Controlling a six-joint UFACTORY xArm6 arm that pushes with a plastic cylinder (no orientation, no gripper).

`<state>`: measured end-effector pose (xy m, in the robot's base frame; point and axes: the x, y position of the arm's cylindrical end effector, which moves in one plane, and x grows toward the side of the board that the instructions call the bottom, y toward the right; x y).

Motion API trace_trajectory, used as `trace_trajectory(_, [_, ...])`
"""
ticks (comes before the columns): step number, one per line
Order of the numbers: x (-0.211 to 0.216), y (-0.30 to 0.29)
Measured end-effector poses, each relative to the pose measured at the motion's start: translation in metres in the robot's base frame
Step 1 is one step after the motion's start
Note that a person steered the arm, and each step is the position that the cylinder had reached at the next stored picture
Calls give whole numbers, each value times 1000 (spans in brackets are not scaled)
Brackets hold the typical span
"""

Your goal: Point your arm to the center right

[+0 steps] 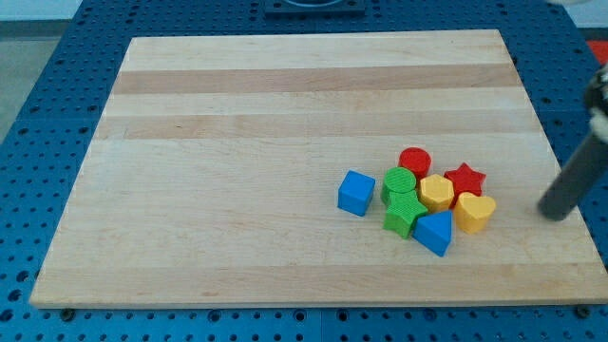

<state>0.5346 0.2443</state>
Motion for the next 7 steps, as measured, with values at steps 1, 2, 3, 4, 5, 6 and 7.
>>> trace_trajectory(1, [-27,-112])
trace_trajectory(2, [-78,-125])
trace_trajectory(3, [-56,-135])
trace_trajectory(4, [-28,-99])
trace_trajectory(5, [-29,-26])
trace_trajectory(6, [-29,-10])
trace_trajectory(7, [-29,-10])
